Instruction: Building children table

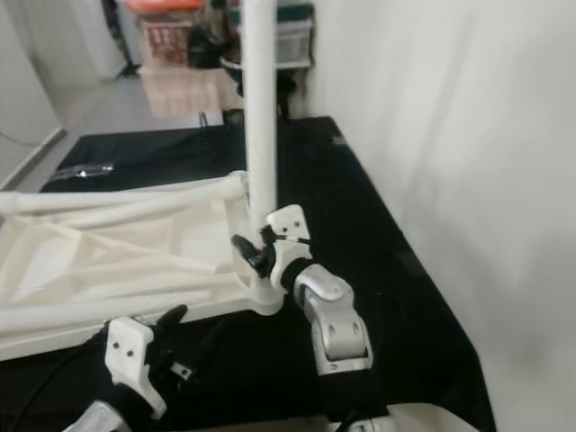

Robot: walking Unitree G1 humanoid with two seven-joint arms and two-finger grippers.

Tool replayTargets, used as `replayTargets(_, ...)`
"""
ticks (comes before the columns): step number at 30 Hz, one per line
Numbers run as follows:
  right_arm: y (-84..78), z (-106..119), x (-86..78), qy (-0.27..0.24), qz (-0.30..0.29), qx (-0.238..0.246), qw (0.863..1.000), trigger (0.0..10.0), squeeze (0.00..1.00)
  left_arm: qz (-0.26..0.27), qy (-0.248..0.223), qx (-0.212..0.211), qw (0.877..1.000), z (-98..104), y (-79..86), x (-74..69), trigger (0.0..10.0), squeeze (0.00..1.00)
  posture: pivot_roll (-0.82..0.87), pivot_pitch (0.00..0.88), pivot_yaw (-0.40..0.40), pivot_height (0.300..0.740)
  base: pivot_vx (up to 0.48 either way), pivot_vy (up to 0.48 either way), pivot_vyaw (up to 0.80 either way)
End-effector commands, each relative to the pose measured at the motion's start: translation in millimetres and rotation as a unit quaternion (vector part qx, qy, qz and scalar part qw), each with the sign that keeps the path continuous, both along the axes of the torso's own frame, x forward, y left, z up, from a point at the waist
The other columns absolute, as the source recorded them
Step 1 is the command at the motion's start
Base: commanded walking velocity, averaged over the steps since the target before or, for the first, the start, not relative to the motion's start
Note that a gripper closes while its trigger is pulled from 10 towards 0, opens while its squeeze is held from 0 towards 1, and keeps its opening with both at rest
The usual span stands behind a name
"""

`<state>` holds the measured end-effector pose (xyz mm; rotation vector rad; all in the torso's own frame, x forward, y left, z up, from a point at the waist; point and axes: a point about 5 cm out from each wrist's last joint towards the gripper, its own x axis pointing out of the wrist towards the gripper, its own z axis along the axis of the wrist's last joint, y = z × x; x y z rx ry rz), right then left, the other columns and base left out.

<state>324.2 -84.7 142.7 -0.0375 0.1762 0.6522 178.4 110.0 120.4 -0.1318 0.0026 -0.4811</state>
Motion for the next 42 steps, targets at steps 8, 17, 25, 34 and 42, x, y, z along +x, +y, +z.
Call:
replayTargets(8,-5.9,-1.9,16.6,0.041,0.136,0.057,0.988,10.0,0.00,0.000,0.014,0.018,1.000,-9.9,1.9,3.3,10.0,0.00,0.02,0.000,0.015,0.740,0.000,0.000,0.00)
replayTargets(17,-10.1,24.6,32.2,0.007,0.273,0.051,0.961,10.0,0.00,-0.014,0.015,0.018,1.000,-12.2,-1.1,5.4,10.0,0.00,0.04,0.000,-0.002,0.740,0.000,0.000,0.00)
replayTargets(25,-6.8,26.9,32.8,0.031,0.353,0.072,0.932,0.7,0.00,-0.038,0.010,0.037,0.999,-13.1,-2.8,8.6,10.0,0.00,0.07,0.000,-0.017,0.740,0.000,0.000,0.00)
replayTargets(34,-28.0,-10.9,27.7,0.052,0.262,0.036,0.963,0.0,0.00,-0.044,0.003,0.015,0.999,-13.4,-0.1,13.8,10.0,0.00,0.04,0.000,-0.011,0.740,0.000,0.000,0.00)
replayTargets(42,-16.4,-46.1,-7.4,0.101,-0.106,0.023,0.989,0.0,0.00,-0.052,-0.003,0.004,0.999,-11.5,2.8,12.8,10.0,0.00,-0.01,0.000,0.027,0.740,0.000,0.000,0.00)
